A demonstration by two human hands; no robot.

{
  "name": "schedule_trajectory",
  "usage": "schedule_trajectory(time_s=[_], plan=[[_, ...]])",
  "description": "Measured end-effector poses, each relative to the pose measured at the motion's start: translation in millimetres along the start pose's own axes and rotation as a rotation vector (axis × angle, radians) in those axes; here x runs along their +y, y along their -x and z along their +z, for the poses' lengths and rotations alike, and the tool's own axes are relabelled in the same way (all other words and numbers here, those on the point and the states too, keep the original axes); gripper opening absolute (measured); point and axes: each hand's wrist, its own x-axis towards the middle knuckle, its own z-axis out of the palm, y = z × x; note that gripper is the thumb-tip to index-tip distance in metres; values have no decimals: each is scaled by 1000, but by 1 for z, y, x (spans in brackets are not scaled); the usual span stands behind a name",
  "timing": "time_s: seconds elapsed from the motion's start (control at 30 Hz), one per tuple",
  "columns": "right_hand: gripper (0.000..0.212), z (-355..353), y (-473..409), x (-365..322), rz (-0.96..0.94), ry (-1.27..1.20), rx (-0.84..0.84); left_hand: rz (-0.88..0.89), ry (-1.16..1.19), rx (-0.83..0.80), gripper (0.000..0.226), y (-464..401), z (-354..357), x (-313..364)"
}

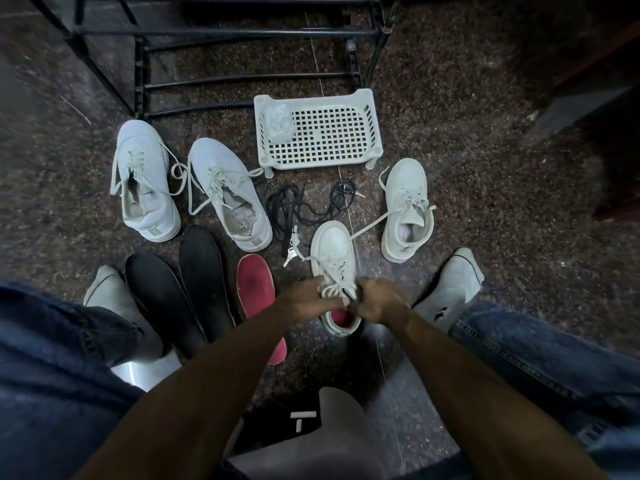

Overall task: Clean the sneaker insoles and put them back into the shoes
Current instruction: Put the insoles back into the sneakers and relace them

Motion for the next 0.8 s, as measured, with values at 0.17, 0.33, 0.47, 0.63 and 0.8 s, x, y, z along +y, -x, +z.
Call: schedule_trajectory(time_s=[0.17,0.33,0.47,0.63,0.8], plan=[[25,2,5,-10,11,-61,165,-94,-389,152,79,1,6,-2],[35,-30,2,-16,-81,-91,205,-106,-362,326,40,-2,5,18],[51,-68,-4,-8,-89,-178,302,-61,-359,450,35,-7,-14,21],[62,-94,-48,11,-115,414,210,23,-393,565,36,-16,-39,12],[74,-81,-54,18,-188,717,48,56,-448,563,35,-29,-54,7]])
